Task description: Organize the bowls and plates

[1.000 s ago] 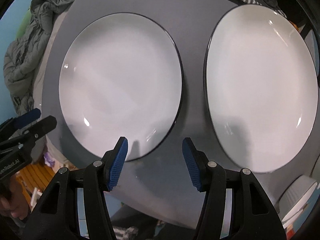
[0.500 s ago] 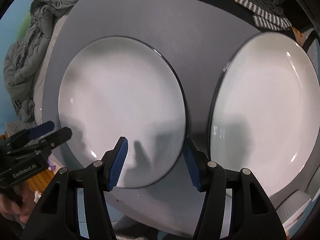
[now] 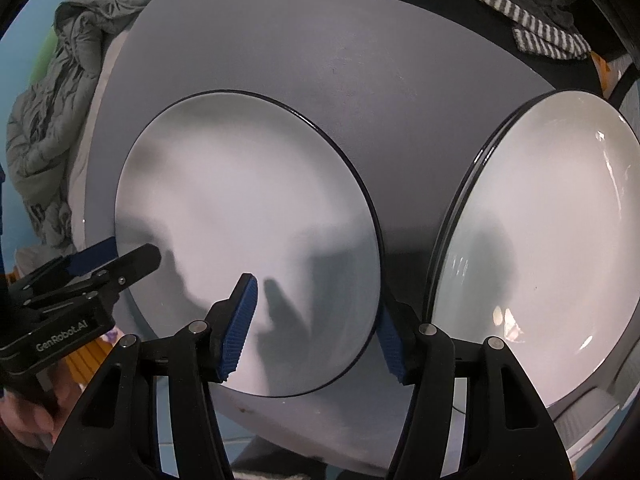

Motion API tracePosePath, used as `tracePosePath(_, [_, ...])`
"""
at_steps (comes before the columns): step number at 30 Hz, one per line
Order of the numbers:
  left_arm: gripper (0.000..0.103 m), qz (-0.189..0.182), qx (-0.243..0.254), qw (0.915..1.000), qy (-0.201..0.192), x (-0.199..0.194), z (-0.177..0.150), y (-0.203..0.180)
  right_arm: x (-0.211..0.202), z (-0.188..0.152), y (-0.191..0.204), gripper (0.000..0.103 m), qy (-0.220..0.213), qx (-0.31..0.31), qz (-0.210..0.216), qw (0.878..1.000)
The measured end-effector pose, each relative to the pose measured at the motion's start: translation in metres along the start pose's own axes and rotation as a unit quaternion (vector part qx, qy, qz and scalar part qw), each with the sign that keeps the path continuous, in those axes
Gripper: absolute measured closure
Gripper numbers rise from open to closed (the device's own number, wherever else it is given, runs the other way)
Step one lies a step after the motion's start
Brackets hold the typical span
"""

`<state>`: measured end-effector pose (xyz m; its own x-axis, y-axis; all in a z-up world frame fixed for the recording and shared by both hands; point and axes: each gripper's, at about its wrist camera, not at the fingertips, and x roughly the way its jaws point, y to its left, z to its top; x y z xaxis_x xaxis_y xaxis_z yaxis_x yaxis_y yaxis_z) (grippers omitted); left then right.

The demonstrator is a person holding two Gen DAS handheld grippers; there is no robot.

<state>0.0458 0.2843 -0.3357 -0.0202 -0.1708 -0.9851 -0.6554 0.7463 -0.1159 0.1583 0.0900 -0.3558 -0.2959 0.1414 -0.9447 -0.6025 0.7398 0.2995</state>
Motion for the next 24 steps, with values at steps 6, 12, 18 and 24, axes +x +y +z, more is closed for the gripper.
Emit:
tracePosePath(6, [0.054,-0.005,0.005,0.9999,0.013,0.004,0.0,0.002,-0.001,-0.002,-0.002,0.068,0.003,-0.007,-0.021,1.0])
tracePosePath(12, [0.066,-0.014,0.013,0.9998,0.01,0.001,-0.002,0.001,-0.004,-0.004,-0.008,0.081,0.006,-0.014,-0.024,1.0])
tracePosePath(18, [0.072,0.001,0.034,0.9994,0.009,-0.003,-0.006,-0.005,-0.004,-0.005,-0.006,0.085,0.006,-0.022,-0.03,0.999])
tracePosePath(24, [0.076,-0.001,0.032,0.9995,0.01,-0.006,-0.007,0.002,-0.005,-0.008,-0.006,0.087,0.007,-0.019,-0.024,0.999])
